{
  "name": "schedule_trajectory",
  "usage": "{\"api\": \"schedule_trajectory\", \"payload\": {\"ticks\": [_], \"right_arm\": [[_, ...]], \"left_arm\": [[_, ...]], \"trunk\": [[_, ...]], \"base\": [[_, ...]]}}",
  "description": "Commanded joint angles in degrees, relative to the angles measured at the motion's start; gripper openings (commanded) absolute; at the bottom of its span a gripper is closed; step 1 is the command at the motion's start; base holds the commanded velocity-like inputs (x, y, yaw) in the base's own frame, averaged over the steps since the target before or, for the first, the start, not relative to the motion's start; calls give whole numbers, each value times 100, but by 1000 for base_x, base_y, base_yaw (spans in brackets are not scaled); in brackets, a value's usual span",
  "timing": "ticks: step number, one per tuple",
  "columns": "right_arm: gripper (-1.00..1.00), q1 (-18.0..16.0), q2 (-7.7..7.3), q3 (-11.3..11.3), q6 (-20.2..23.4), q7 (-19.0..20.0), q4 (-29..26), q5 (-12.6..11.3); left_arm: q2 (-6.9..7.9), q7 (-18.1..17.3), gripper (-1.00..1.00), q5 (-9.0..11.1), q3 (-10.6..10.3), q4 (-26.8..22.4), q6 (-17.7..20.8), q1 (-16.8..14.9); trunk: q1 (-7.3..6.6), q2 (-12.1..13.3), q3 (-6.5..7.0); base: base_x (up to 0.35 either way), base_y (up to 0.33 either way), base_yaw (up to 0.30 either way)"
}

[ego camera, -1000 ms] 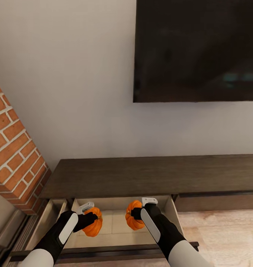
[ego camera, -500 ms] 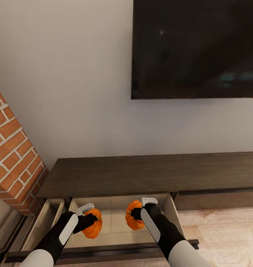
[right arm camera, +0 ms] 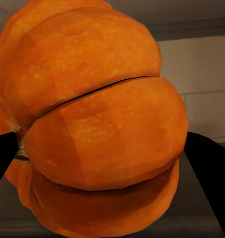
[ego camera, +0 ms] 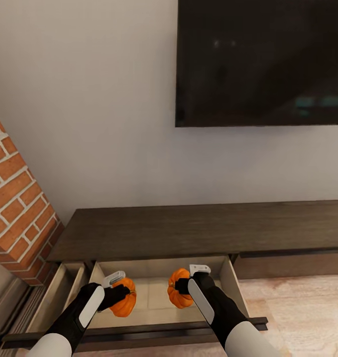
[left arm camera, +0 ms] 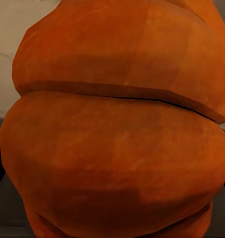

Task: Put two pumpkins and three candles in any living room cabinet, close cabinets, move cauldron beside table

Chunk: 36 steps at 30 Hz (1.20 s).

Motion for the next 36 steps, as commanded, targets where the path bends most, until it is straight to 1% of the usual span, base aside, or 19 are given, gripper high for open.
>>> {"api": "schedule_trajectory", "payload": {"ticks": [1,8,13,16,24,36], "right_arm": [[-100,-1,0,0,-1,6,0,-4],[-100,-1,0,0,28,6,6,-4],[-100,-1,0,0,53,6,17,-4],[-100,-1,0,0,80,7,23,-6],[-100,-1,0,0,216,7,33,-12],[-100,-1,0,-5,218,1,33,-5]], "left_arm": [[-1,0,-100,6,-1,0,-47,0],[-2,0,-100,-3,-7,4,-158,0],[-2,0,-100,-9,-8,111,-195,0],[-2,0,-100,-11,-8,138,-261,0],[-2,6,-100,-9,-8,144,-284,0],[-52,9,-100,-9,-8,158,-442,0]], "trunk": [[1,-2,0],[1,-2,0],[1,-2,0],[1,-2,0],[1,-2,0],[264,-483,-216]], "base": [[0,0,0],[8,0,0],[179,0,0],[45,0,0],[6,0,0],[0,0,0]]}}
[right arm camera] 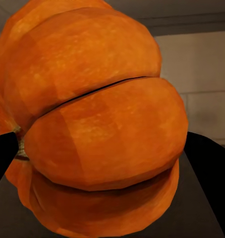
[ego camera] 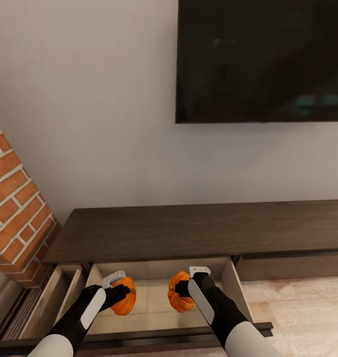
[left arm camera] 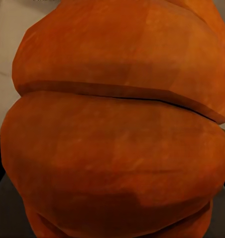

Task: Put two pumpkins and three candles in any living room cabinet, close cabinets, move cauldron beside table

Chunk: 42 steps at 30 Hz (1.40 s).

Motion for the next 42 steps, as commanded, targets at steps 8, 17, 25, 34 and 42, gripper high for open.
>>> {"api": "schedule_trajectory", "payload": {"ticks": [8,17,25,34,42], "right_arm": [[-100,-1,0,-2,-11,7,3,-5],[-100,-1,0,-4,-30,6,3,4],[-100,-1,0,2,-54,8,1,9],[-100,-1,0,4,-66,5,3,21],[-100,-1,0,4,-74,6,2,29]], "left_arm": [[-11,0,-100,0,-211,245,-336,-1],[-12,6,-100,8,-318,289,-432,-1],[-12,8,-100,17,-320,290,-433,-1],[-12,2,-100,30,-317,290,-433,-1],[-12,0,-100,49,-317,290,-425,-1]], "trunk": [[154,-282,-126],[176,-322,-144],[352,-643,-287],[550,-1004,-449],[615,-1125,-503]], "base": [[0,0,0],[0,0,0],[0,0,0],[0,0,0],[0,0,0]]}}
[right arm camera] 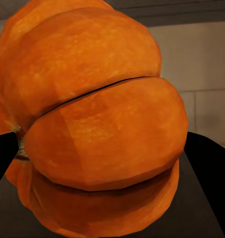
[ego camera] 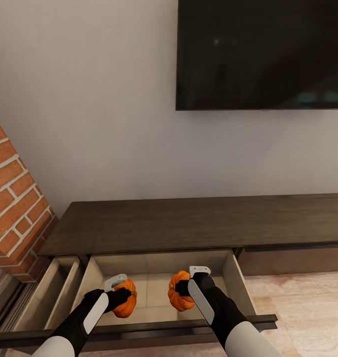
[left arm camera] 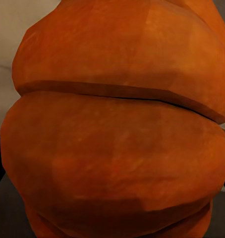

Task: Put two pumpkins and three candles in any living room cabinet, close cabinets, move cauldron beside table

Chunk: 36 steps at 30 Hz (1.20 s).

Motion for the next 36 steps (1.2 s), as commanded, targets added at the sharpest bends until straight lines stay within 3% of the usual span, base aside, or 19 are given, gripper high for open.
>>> {"api": "schedule_trajectory", "payload": {"ticks": [1,12,36], "right_arm": [[-100,0,0,-1,-3,5,0,-5],[-100,0,0,-1,-5,8,1,0],[-100,0,0,-1,-6,4,-4,13]], "left_arm": [[0,2,-100,-4,0,0,0,0],[0,9,-100,-1,-3,0,10,0],[-26,26,-100,-18,-5,0,9,0]], "trunk": [[0,0,0],[0,0,0],[483,-882,-395]], "base": [[0,0,0],[98,0,0],[1,0,0]]}}
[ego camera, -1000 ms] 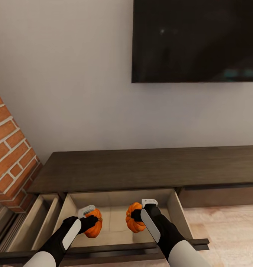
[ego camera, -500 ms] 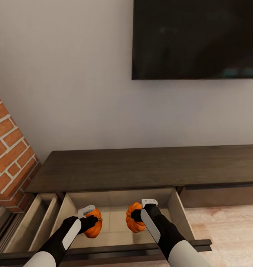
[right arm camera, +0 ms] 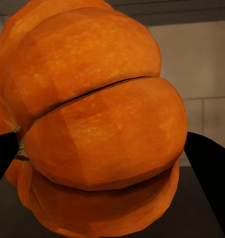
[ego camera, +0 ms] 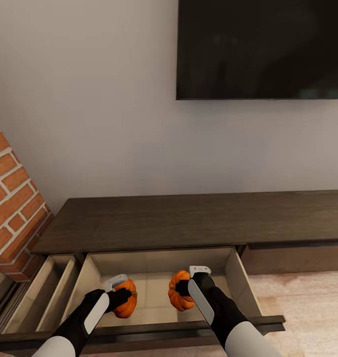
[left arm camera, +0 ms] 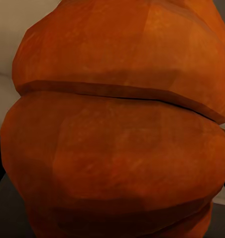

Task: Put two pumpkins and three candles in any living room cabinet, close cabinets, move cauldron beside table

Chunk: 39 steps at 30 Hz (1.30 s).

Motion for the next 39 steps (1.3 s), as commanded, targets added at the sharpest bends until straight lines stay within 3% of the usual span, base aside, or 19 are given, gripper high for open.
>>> {"api": "schedule_trajectory", "payload": {"ticks": [1,9,13,14,22,23,27,39], "right_arm": [[-100,-1,0,0,-5,6,-2,-5],[-100,-1,0,208,-12,6,-4,-5],[-100,-1,0,233,-12,6,-5,-5],[100,-1,0,234,-12,6,-5,-5],[100,-1,0,237,-13,6,-5,-5],[100,-1,0,237,-13,6,-5,-5],[100,-1,0,237,-12,6,-5,-5],[100,-1,0,229,-16,7,-47,-57]], "left_arm": [[-3,0,-100,-4,1,-1,-1,-1],[-11,0,-100,-7,1,-1,-1,-1],[-10,0,-100,-10,0,-1,-1,-1],[-10,0,-100,-12,2,-1,-1,-1],[-9,0,-100,-16,3,-1,4,-1],[-9,0,100,-16,5,-1,7,-1],[-7,7,100,-1,5,-1,22,-1],[8,1,100,36,56,-9,93,-9]], "trunk": [[22,-42,-18],[44,-82,-36],[132,-242,-108],[132,-242,-108],[132,-242,-108],[132,-242,-108],[132,-242,-108],[-131,239,108]], "base": [[0,0,0],[0,0,0],[0,0,0],[0,0,0],[0,0,0],[0,0,0],[0,0,0],[0,0,0]]}}
